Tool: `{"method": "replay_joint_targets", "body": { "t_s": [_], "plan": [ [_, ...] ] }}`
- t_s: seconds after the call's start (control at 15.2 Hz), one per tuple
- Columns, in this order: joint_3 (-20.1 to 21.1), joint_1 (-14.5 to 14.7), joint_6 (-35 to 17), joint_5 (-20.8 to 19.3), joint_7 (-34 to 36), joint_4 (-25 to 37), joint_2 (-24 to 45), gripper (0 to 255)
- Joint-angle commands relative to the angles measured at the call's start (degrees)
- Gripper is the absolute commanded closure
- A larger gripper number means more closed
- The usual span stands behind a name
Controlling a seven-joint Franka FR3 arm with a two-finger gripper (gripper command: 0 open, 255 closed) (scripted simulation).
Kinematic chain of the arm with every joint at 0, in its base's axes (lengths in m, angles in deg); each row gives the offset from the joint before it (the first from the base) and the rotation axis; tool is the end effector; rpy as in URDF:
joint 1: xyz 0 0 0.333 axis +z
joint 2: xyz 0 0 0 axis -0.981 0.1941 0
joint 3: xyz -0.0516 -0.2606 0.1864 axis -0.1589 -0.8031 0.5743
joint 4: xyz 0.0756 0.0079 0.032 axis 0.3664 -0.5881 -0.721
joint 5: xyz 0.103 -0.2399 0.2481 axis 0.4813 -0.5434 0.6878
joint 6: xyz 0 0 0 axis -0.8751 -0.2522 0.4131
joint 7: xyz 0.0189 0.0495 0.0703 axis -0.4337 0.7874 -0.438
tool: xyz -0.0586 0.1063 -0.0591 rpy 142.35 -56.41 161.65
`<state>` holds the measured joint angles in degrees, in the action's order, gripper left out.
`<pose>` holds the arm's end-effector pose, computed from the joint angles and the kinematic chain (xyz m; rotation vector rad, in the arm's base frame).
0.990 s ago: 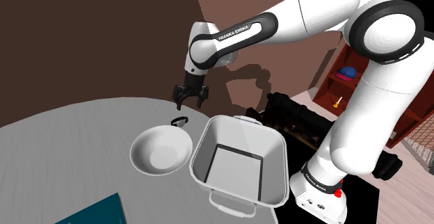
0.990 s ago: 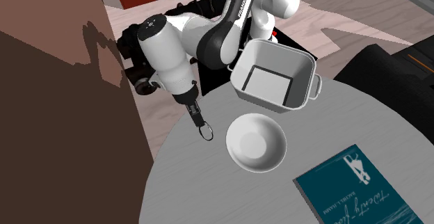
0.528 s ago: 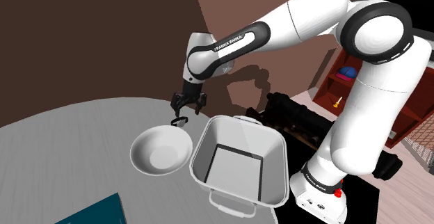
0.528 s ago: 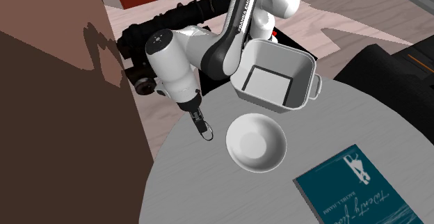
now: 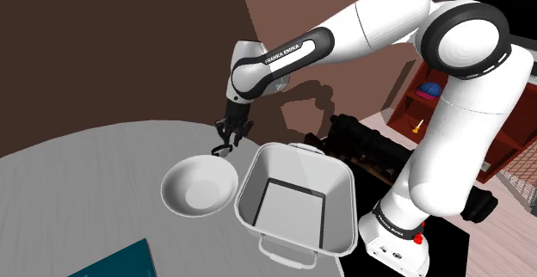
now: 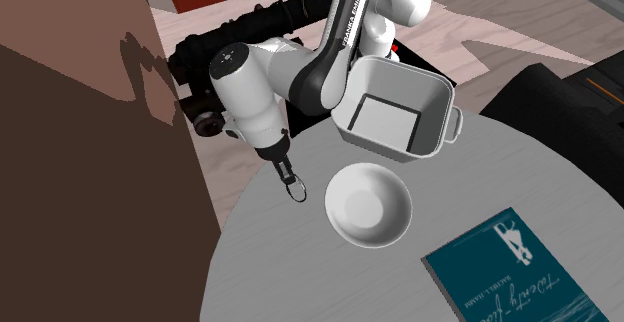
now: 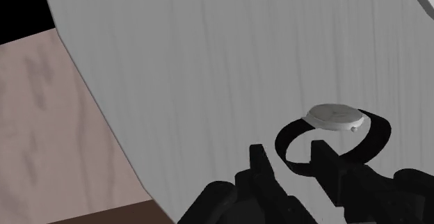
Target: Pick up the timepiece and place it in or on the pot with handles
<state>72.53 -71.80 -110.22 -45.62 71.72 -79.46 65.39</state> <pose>0.5179 0.1779 0.3382 -2.8798 0.3879 0.1333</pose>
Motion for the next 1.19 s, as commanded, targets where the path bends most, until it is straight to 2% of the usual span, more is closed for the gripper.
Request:
{"method": "replay_joint_targets", "body": {
  "t_s": [0.0, 0.46, 1.12],
  "plan": [
    [0.0, 0.0, 0.0, 0.0, 0.0, 0.0, 0.0, 255],
    [0.0, 0.0, 0.0, 0.0, 0.0, 0.0, 0.0, 255],
    [-0.2, -0.3, 6.9, -0.5, 1.6, 3.0, -4.0, 255]
  ]
}}
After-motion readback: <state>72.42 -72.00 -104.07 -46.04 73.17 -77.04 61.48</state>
